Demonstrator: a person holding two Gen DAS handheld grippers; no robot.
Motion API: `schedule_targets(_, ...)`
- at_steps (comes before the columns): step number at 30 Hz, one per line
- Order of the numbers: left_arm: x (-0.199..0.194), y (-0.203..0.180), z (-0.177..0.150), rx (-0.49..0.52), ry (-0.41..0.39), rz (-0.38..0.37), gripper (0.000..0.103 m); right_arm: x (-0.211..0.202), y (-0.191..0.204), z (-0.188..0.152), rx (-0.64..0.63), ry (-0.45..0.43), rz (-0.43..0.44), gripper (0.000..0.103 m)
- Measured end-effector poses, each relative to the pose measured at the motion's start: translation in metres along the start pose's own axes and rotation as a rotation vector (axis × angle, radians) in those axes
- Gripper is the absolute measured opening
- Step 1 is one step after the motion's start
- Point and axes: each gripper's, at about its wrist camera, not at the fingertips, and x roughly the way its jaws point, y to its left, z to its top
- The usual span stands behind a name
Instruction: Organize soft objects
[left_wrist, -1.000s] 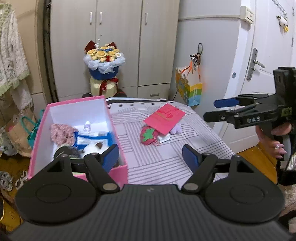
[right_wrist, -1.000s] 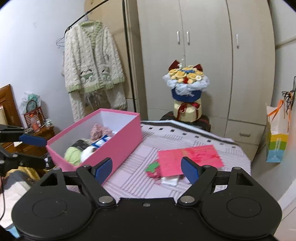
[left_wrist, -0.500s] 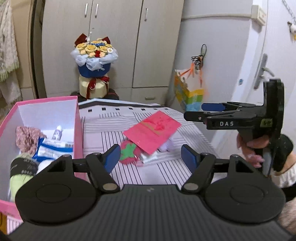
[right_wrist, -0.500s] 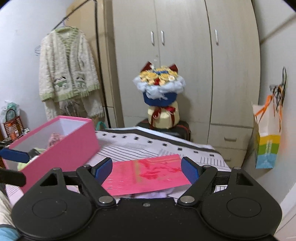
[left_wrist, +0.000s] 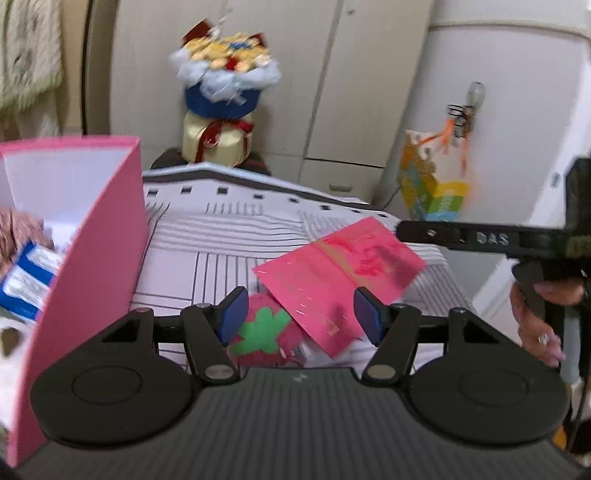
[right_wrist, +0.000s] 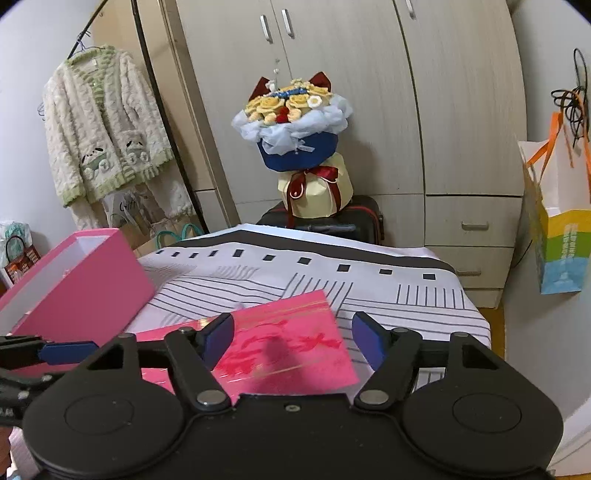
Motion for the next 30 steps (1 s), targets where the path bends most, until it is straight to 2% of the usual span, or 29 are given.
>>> schedule_targets(4, 0.019, 0.005, -0.004, -0.044, 0.030, 0.016, 0.059, 0.015, -0.010, -0.002, 0.018, 0.027, 0.014, 0.075)
schedule_targets(5, 0.022, 0.005, -0.006, -0.040, 0.040, 0.012, 0.052, 0.018, -0.013, -0.003, 0.031, 0.030, 0.022, 0.075)
schedule_targets(13, 0.027, 0.002, -0.011, 0.013, 0.042, 0.013, 0.039, 0.033, -0.027, -0.014, 0.059, 0.074, 0.112, 0.074)
schedule_targets(14, 0.028, 0.002, -0.012, 0.014, 0.043, 0.010, 0.038, 0.033, -0.028, -0.015, 0.071, 0.074, 0.123, 0.068)
schedule_targets(16, 0.029, 0.003, -0.011, 0.000, 0.040, -0.001, 0.037, 0.031, -0.028, -0.017, 0.068, 0.069, 0.115, 0.062)
schedule_targets(17, 0.030, 0.004, -0.011, -0.012, 0.041, -0.017, 0.037, 0.029, -0.028, -0.018, 0.066, 0.068, 0.121, 0.057)
schedule_targets(20, 0.030, 0.009, -0.010, -0.067, 0.046, -0.069, 0.036, 0.024, -0.034, -0.019, 0.093, 0.062, 0.135, 0.048)
schedule_targets(21, 0.029, 0.009, -0.010, -0.072, 0.041, -0.071, 0.035, 0.022, -0.035, -0.020, 0.097, 0.057, 0.138, 0.042)
schedule_targets(27, 0.022, 0.002, -0.013, -0.053, 0.019, -0.028, 0.026, 0.007, -0.040, -0.024, 0.155, 0.042, 0.160, 0.029)
schedule_targets(30, 0.015, -0.002, -0.013, -0.031, 0.013, -0.017, 0.026, -0.004, -0.034, -0.025, 0.156, 0.048, 0.153, 0.029)
